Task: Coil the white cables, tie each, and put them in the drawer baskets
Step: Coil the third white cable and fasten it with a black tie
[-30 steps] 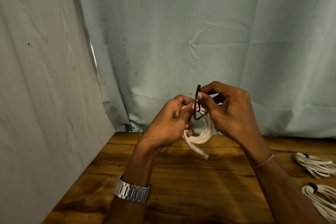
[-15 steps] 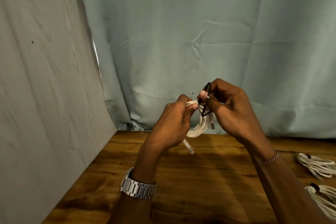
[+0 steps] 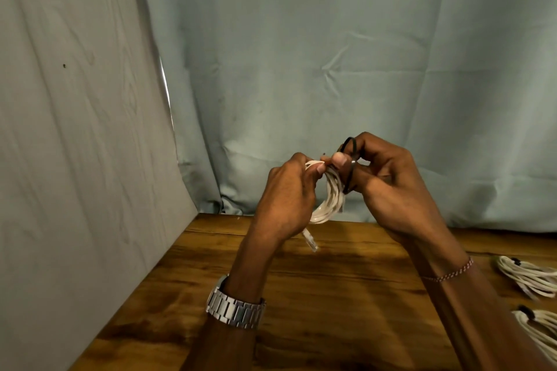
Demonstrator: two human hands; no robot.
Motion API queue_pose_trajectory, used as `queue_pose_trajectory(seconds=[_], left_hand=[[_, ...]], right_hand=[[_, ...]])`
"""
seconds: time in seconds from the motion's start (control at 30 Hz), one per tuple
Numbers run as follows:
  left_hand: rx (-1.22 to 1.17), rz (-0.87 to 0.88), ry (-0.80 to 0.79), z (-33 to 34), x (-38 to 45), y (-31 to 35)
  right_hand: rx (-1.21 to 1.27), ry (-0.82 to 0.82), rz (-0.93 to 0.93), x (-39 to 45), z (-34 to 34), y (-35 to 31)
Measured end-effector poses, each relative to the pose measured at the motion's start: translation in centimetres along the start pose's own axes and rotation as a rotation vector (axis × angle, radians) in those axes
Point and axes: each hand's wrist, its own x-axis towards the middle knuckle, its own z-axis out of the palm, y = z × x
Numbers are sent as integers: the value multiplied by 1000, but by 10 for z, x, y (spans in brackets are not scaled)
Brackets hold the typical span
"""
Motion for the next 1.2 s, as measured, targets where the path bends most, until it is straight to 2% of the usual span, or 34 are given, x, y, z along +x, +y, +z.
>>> queue_pose_trajectory(seconds=[0.17, 0.33, 0.63, 0.8, 1.03, 1.13, 1.2], left_hand=[[-93, 12, 53, 1, 2, 3], [-261, -12, 86, -2, 2, 3], [-804, -186, 4, -4, 1, 8], [-873, -190, -9, -6, 3, 4], [-803, -122, 16, -1, 3, 4], [-803, -103, 39, 0, 4, 1], [-799, -86, 44, 0, 4, 0]], right_hand=[[-30, -15, -42, 1, -3, 1], [-188, 46, -77, 1, 1, 3], [-355, 27, -247, 3, 2, 19], [-528, 6, -352, 4, -4, 23], [-733, -57, -508, 4, -15, 17], [-781, -97, -493, 3, -19, 13], [-716, -112, -451, 2, -20, 9]])
